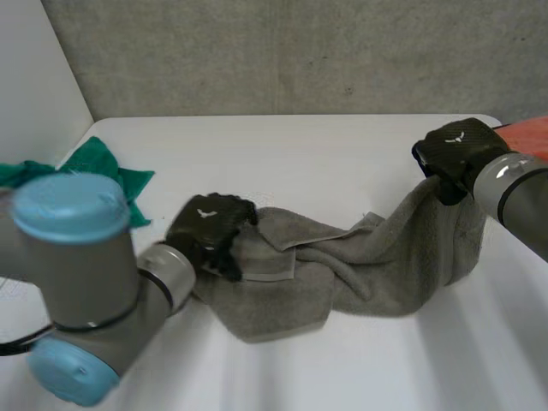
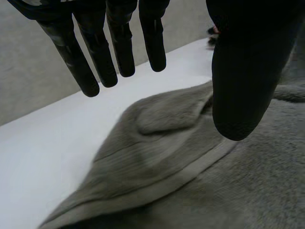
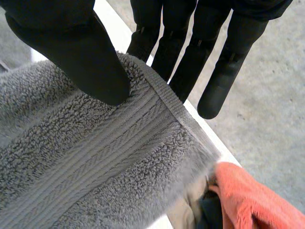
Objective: Fold the laundry.
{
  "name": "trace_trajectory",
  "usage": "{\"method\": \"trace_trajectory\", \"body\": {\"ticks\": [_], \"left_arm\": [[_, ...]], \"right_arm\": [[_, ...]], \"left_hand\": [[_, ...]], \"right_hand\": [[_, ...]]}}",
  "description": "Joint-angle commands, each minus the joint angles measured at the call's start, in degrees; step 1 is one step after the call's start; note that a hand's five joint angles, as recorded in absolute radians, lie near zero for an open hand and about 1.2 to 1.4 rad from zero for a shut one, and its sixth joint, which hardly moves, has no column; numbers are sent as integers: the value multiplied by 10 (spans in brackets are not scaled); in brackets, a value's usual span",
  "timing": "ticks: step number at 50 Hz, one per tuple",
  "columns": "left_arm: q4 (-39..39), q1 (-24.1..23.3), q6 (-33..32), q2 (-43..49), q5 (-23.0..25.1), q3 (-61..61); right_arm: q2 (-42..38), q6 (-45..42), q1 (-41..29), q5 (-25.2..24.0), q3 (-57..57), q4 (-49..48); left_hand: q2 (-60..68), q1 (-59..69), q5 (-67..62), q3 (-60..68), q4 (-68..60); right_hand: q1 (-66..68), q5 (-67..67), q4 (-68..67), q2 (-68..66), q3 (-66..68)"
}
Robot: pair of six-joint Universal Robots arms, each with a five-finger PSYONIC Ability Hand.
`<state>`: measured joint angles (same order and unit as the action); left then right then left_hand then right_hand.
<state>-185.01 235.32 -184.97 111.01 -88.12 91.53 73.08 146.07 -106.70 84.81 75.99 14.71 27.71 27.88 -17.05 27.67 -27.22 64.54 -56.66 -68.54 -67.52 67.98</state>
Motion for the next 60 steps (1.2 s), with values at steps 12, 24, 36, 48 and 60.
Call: {"method": "trace_trajectory", "body": {"ticks": [12,24,36,48,60], "left_arm": [[-37,-55,-136,186,-54,-129],[-38,-51,-133,219,-58,-180],[-13,-52,-137,221,-58,-197],[10,-64,-135,212,-59,-219],[47,-62,-137,271,-57,-311]], "right_arm": [[6,-1,36,0,80,-58],[4,-2,40,-1,108,-80],[6,-5,48,-2,108,-82],[3,-5,47,-2,110,-82],[0,-5,48,-2,114,-89]], "left_hand": [[151,150,-158,152,-156],[442,440,-449,443,-447],[214,212,-220,214,-218],[215,214,-222,216,-220],[338,336,-344,338,-343]], "right_hand": [[155,-133,-115,-125,120],[155,-133,-115,-125,120],[155,-133,-115,-125,120],[155,-133,-115,-125,120],[155,-133,-115,-125,120]]}}
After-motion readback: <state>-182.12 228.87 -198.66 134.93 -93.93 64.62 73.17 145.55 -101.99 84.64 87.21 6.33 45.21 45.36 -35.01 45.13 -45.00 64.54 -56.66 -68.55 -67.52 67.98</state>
